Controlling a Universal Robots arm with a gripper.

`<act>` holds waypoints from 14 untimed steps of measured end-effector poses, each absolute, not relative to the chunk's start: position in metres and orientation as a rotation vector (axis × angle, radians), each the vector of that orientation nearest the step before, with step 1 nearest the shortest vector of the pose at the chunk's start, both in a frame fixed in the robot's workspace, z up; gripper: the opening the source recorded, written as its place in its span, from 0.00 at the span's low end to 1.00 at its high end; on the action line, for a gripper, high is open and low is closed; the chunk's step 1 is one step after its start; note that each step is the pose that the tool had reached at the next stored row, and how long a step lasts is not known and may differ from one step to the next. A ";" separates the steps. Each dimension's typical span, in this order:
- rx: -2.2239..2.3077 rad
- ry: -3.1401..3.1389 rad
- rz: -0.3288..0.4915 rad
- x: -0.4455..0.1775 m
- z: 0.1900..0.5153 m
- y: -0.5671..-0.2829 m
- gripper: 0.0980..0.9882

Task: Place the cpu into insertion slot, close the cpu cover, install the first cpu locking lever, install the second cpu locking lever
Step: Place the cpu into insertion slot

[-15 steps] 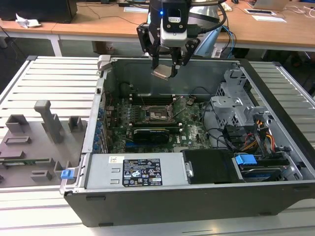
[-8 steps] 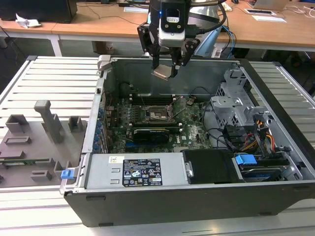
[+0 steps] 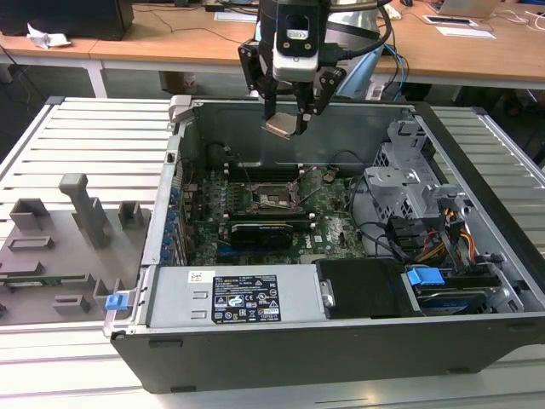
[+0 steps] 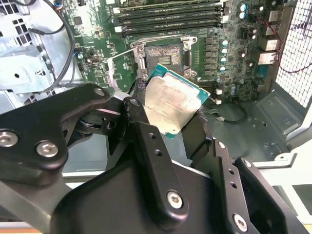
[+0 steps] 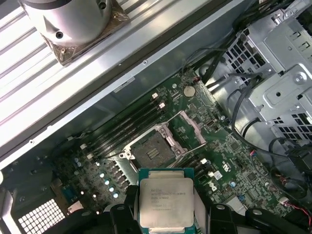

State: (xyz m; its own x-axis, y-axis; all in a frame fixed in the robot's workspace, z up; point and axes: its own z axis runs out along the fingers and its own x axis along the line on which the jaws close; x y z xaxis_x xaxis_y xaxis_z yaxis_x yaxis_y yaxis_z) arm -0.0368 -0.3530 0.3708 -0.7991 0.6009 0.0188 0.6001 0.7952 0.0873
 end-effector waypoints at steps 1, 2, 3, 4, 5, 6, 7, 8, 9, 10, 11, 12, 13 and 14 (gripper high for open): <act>1.014 2.959 0.139 -0.037 0.371 -0.353 0.49; 1.024 2.955 0.139 -0.037 0.370 -0.353 0.49; 1.038 2.950 0.138 -0.037 0.370 -0.353 0.49; 1.049 2.946 0.139 -0.037 0.370 -0.353 0.49; 1.059 2.942 0.138 -0.037 0.370 -0.353 0.49; 1.064 2.940 0.138 -0.037 0.370 -0.353 0.49; 1.070 2.938 0.138 -0.037 0.370 -0.353 0.49; 1.079 2.934 0.138 -0.037 0.369 -0.353 0.49; 1.088 2.930 0.138 -0.037 0.369 -0.353 0.49; 1.095 2.927 0.138 -0.037 0.369 -0.353 0.49; 1.099 2.926 0.138 -0.037 0.369 -0.353 0.49; 1.108 2.922 0.138 -0.037 0.369 -0.353 0.49; 1.118 2.918 0.138 -0.037 0.369 -0.353 0.49; 1.122 2.916 0.138 -0.037 0.369 -0.353 0.49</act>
State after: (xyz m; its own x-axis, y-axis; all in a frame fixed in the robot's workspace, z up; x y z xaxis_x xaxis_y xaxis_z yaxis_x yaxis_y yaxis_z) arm -0.0368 -0.3530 0.3688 -0.7424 0.6696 0.0187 0.6684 0.7387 0.0872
